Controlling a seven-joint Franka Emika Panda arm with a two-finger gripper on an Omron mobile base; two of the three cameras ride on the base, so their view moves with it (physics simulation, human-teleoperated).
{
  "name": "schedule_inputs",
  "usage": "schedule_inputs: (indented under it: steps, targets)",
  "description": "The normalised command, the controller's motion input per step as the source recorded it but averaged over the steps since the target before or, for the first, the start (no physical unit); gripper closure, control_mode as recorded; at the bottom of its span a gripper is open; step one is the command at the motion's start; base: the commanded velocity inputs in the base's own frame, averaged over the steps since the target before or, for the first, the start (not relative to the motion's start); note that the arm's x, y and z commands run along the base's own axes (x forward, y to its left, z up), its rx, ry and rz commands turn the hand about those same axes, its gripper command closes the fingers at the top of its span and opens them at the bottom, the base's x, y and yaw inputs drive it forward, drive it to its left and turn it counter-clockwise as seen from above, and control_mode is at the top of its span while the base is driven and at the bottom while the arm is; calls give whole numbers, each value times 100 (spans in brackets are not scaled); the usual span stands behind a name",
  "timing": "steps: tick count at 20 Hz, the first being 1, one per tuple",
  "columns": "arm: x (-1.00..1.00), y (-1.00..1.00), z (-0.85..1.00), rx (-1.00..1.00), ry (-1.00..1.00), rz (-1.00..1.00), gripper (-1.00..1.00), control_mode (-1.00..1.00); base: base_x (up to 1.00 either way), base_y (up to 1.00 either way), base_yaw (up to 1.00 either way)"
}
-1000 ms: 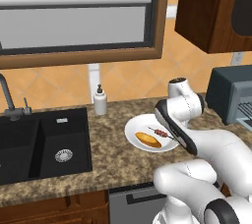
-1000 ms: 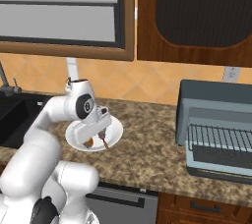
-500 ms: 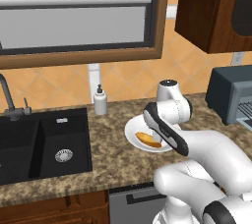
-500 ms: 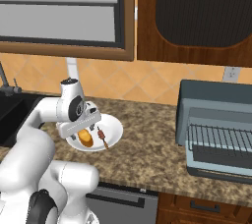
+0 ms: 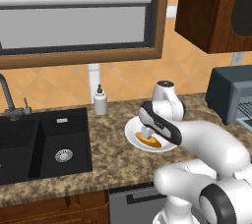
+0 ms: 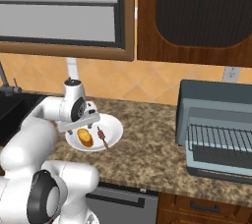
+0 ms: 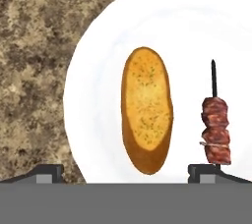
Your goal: Pick up the kebab skewer and baguette bread, and place them inside the toaster oven. Close the toaster oven door and start by setting the timer.
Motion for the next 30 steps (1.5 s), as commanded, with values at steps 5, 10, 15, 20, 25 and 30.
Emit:
schedule_inputs:
  steps: [5,10,15,20,25,30]
  targets:
    - [29,2,-29,2,0,-3,-100,-100,0,0,0]
    - [28,2,-40,0,0,-1,-100,-100,0,0,0]
    - [10,11,-43,0,0,-2,-100,-100,0,0,0]
    - [7,4,-26,0,0,-1,-100,-100,0,0,0]
    - [8,0,-23,0,0,0,-100,-100,0,0,0]
    - [0,0,-20,0,0,0,100,-100,0,0,0]
